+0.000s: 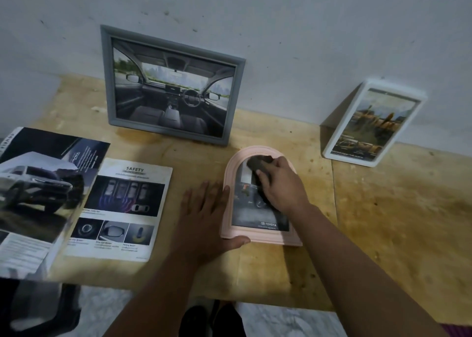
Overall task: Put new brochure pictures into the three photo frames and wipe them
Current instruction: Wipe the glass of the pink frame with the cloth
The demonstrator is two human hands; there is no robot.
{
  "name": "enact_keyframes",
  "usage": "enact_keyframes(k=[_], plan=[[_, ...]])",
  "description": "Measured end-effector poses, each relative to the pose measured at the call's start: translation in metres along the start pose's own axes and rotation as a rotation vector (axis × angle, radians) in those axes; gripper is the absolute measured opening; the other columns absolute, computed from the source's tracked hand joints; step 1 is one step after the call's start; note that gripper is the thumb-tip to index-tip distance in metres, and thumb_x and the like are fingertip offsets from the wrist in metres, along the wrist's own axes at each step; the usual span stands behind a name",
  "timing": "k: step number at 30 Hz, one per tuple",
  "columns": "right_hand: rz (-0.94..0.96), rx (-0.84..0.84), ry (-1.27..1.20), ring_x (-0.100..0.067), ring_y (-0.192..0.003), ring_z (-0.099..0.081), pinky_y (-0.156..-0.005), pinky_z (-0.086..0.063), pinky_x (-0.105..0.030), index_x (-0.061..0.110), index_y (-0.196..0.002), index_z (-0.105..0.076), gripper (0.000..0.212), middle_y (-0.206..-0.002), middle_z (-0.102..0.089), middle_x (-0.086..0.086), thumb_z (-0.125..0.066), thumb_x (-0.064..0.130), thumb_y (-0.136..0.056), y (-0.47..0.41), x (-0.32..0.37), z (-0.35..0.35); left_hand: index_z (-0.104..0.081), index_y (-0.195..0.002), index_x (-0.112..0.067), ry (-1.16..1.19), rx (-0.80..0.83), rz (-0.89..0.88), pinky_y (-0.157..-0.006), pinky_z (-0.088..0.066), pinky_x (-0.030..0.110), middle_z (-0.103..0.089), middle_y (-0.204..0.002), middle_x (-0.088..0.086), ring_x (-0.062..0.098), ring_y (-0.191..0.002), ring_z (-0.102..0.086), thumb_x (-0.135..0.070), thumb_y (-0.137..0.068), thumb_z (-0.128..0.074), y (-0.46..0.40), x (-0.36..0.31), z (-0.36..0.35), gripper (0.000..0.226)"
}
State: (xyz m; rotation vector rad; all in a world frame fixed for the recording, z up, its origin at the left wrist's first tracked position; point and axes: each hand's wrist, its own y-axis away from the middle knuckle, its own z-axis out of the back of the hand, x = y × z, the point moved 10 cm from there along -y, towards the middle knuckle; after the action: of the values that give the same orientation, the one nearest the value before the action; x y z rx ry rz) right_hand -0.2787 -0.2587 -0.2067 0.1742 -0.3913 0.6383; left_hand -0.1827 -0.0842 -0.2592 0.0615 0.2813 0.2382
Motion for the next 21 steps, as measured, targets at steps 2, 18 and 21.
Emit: enact_keyframes(k=[2,18,21], plan=[[0.123,0.072,0.144,-0.037,-0.089,-0.061,-0.07,-0.054,-0.043,0.019,-0.137,-0.059,0.039,-0.117,-0.049,-0.012,-0.046,0.036,-0.104,0.007,0.009,-0.027,-0.023,-0.163,-0.017,0.0,0.006,0.001,-0.124,-0.01,0.062,-0.021,-0.17,0.013,0.034,-0.158,-0.013,-0.1,-0.072,-0.034,0.0,0.0,-0.002,0.124],[0.012,-0.016,-0.167,-0.023,-0.097,-0.058,-0.082,-0.047,-0.031,0.017,-0.133,-0.065,0.034,-0.106,-0.054,-0.003,-0.052,0.029,-0.105,-0.002,-0.008,0.018,-0.028,-0.161,-0.015,0.001,-0.032,-0.023,-0.122,-0.015,0.064,-0.024,-0.168,0.015,0.036,-0.157,-0.017,-0.099,-0.072,-0.038,0.0,-0.002,0.004,0.123],[0.174,0.063,0.049,-0.032,-0.092,-0.062,-0.074,-0.052,-0.042,0.02,-0.135,-0.061,0.037,-0.115,-0.054,-0.008,-0.045,0.034,-0.105,0.009,0.026,-0.019,-0.026,-0.162,-0.016,-0.005,-0.021,-0.015,-0.123,-0.014,0.063,-0.025,-0.168,0.014,0.035,-0.157,-0.017,-0.099,-0.072,-0.036,-0.001,-0.002,0.002,0.122]])
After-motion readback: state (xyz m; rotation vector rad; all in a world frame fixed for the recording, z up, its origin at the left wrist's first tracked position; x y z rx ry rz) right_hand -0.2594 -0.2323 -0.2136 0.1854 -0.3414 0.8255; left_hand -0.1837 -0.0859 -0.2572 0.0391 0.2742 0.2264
